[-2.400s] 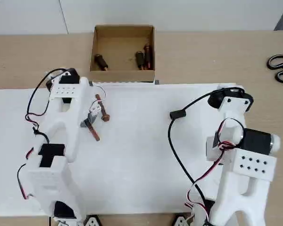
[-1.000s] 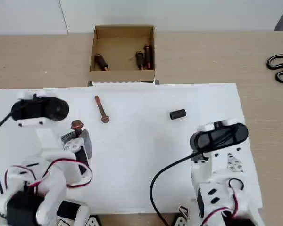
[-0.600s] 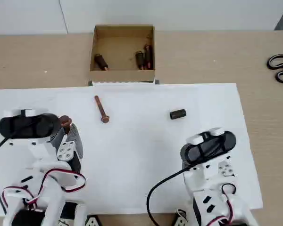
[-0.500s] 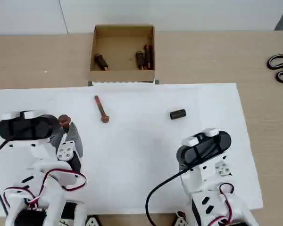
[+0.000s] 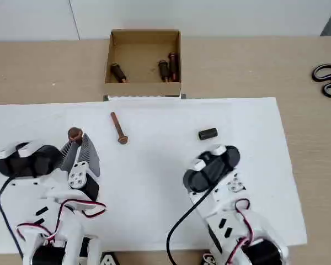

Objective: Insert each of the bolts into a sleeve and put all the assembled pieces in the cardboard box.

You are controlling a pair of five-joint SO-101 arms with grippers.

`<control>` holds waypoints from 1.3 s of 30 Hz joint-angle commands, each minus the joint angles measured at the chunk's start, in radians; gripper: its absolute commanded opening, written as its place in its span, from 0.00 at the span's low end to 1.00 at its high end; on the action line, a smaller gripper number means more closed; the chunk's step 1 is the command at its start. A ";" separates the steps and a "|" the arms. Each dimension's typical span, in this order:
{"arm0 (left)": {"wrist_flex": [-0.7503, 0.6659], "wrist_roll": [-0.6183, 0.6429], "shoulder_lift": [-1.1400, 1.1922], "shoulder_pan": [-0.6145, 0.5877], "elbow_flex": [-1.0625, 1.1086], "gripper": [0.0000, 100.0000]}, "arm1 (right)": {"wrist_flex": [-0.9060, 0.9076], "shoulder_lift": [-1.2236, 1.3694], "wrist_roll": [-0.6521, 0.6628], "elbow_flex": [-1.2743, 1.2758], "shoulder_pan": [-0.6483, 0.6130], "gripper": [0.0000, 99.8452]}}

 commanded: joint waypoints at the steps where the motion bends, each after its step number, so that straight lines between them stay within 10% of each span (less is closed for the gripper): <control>1: -0.052 0.009 -0.011 0.046 0.005 0.00 | -0.136 -0.005 -0.005 0.052 -0.079 0.00; 12: -0.066 0.195 -0.009 0.245 0.039 0.00 | -0.355 -0.004 0.000 0.222 -0.245 0.00; 39: -0.071 0.201 -0.005 0.425 0.044 0.00 | -0.363 -0.002 0.002 0.235 -0.354 0.00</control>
